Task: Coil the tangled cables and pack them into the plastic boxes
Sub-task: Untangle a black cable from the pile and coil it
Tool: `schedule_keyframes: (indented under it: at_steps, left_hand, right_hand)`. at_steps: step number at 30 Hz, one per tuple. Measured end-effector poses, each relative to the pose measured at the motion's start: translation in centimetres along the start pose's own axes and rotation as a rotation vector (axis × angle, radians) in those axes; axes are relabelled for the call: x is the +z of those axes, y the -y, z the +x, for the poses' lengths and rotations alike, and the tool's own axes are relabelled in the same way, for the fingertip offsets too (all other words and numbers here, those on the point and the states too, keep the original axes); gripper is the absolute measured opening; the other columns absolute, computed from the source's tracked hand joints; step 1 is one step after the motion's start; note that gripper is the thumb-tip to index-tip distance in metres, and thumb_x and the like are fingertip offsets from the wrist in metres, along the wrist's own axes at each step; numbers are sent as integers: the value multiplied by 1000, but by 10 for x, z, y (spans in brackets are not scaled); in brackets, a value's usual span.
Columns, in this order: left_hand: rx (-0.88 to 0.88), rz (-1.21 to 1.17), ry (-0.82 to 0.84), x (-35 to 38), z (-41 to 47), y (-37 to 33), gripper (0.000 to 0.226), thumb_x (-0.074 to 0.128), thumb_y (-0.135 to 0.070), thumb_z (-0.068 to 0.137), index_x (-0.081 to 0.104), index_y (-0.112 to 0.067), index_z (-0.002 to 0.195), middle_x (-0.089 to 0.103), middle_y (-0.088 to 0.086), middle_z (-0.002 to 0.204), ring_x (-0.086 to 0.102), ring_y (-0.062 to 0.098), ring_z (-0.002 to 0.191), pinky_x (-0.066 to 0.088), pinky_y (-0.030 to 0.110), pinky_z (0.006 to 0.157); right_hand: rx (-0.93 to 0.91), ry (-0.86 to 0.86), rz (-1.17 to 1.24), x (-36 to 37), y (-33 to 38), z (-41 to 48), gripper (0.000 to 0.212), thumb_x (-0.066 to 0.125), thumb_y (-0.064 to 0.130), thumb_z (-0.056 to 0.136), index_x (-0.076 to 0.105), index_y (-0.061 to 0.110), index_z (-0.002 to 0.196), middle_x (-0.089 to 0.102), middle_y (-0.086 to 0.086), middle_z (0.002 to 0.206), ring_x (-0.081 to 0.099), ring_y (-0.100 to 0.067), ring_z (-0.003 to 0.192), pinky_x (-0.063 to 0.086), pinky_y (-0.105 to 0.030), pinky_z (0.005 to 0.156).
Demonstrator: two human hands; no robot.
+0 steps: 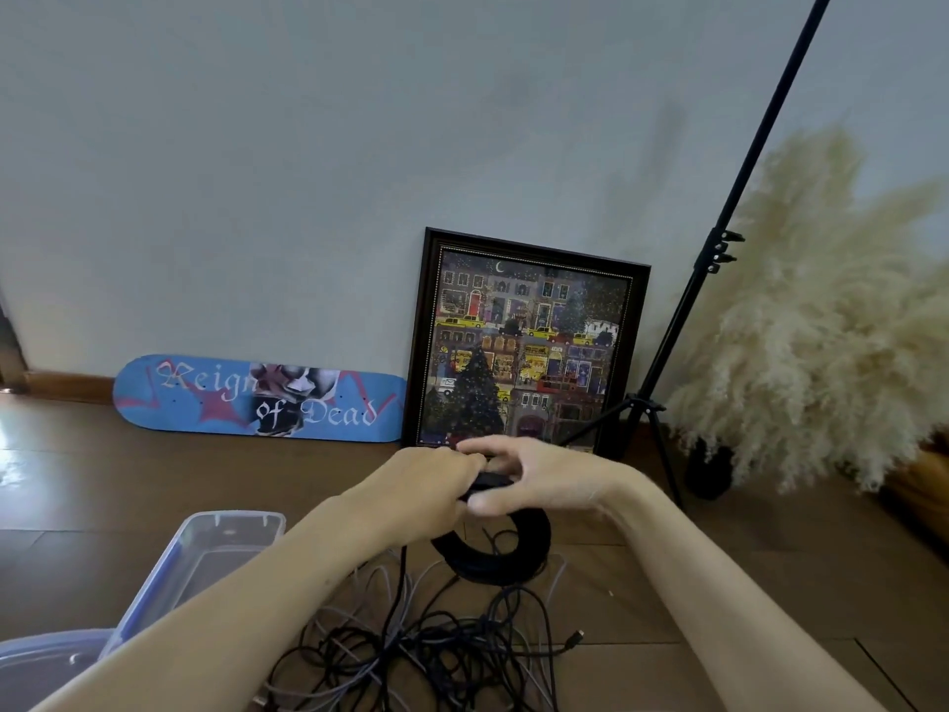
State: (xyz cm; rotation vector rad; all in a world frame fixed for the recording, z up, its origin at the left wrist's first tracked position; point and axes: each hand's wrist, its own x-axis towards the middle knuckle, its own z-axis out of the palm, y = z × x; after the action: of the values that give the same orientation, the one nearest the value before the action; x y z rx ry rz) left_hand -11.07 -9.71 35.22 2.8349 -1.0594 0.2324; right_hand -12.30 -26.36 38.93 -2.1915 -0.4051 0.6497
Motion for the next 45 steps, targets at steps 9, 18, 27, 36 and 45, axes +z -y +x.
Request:
schedule_keyframes:
  at_steps: [9, 18, 27, 36, 45]
  left_hand:
    - [-38, -70, 0, -2, 1, 1, 36, 57, -33, 87, 46, -23, 120, 61, 4, 105, 57, 24, 95, 37, 29, 66]
    - [-192, -1019, -51, 4, 4, 23, 49, 70, -57, 74, 59, -15, 95, 67, -3, 85, 63, 4, 77, 48, 24, 75]
    - [-319, -1182, -120, 14, 15, 16, 83, 32, -75, 72, 63, -7, 108, 67, 7, 101, 62, 17, 97, 41, 27, 91]
    - [-371, -1401, -50, 17, 11, 3, 71, 37, -71, 80, 63, -14, 114, 70, 22, 99, 68, 35, 92, 54, 43, 88]
    - [-496, -1220, -18, 20, 13, -8, 69, 16, -57, 96, 60, -10, 70, 63, -1, 54, 55, 8, 48, 38, 17, 48]
  right_hand:
    - [-18, 3, 15, 10, 2, 9, 39, 48, -16, 79, 50, -1, 115, 46, 1, 41, 35, -10, 29, 44, -25, 44]
    - [-71, -246, 505, -9, -5, 0, 20, 46, -15, 82, 61, -4, 90, 30, -1, 38, 23, -10, 27, 31, -20, 37]
    - [-160, -424, 1218, -5, -6, 9, 28, 50, -7, 89, 44, 10, 67, 25, 4, 34, 24, -5, 24, 29, -16, 31]
    - [-251, -317, 1463, -3, -1, 5, 43, 60, 17, 81, 57, 13, 125, 27, 5, 37, 26, -4, 26, 35, -17, 32]
    - [-254, -430, 1562, -3, 4, 9, 17, 48, 11, 96, 60, 15, 108, 32, 6, 39, 28, -4, 27, 29, -16, 30]
